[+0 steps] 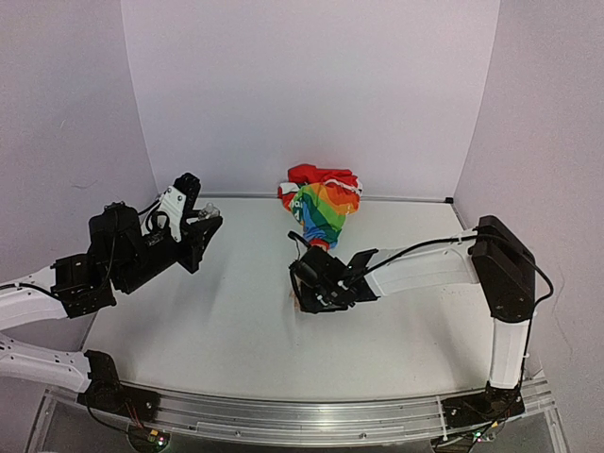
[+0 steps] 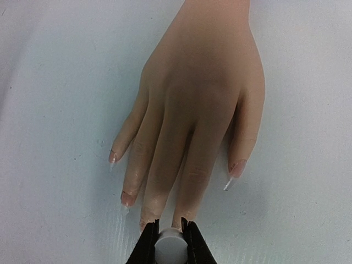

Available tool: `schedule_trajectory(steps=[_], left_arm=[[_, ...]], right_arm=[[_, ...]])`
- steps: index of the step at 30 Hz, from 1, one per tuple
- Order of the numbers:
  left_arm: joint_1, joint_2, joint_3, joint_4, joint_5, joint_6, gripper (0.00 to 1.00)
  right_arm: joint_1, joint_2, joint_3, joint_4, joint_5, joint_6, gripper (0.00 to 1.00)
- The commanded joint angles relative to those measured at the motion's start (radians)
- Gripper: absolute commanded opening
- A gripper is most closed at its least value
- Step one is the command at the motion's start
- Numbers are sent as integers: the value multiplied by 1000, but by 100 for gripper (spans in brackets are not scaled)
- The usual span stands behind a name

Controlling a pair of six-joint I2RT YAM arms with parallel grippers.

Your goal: Paint the nails

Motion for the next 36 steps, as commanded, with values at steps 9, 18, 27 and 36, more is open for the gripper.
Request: schedule_trajectory(steps=[9,18,27,36], left_arm=[[5,-18,33,4,13,-15,0],[5,-31,-35,126,145,-86,0],[5,-5,-253,540,507,-108,0],[4,150,-319,737,723,-60,0]], right_arm=[[22,-81,-46,-5,5,33,0],[28,-350,-107,10,-6,-153,0],[-5,-543,-52,30,-326,-398,0],[26,-614,20,35,-573,-501,0]])
